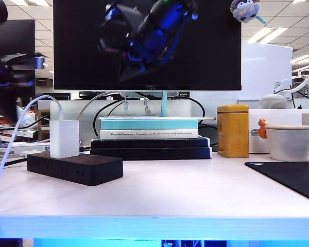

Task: Plug the white charger into the left socket.

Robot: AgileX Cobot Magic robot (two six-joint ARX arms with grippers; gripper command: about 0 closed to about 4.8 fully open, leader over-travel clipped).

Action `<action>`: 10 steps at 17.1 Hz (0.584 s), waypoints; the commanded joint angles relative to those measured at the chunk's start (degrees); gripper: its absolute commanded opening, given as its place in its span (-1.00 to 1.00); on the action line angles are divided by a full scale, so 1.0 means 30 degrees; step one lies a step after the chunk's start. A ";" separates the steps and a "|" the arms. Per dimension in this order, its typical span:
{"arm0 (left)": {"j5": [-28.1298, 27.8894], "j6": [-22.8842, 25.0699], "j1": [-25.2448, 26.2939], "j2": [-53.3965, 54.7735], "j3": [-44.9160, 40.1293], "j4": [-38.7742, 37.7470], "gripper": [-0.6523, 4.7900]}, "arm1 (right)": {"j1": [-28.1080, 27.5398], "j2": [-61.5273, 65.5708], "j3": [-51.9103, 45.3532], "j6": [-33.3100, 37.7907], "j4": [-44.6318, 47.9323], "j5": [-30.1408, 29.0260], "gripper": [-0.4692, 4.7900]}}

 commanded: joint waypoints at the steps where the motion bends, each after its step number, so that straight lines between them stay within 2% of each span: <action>1: -0.0160 -0.1180 -0.0007 -0.1188 0.0102 0.1617 -0.78 | -0.0066 -0.1370 0.0058 -0.0007 0.0262 0.0678 -0.84; 5: 0.1763 -0.2987 -0.0219 -0.4415 0.0102 0.3308 -0.78 | -0.0226 -0.4692 0.0058 -0.0146 -0.1071 0.0918 -0.84; 7: 0.3104 -0.3468 -0.0291 -0.7592 0.0102 0.2433 -0.78 | -0.0204 -0.7985 0.0058 -0.0131 -0.2841 0.1042 -0.84; 10: 0.3417 -0.4306 -0.0568 -1.1621 0.0095 0.0721 -0.78 | -0.0168 -1.1963 0.0051 -0.0138 -0.5413 0.1341 -0.84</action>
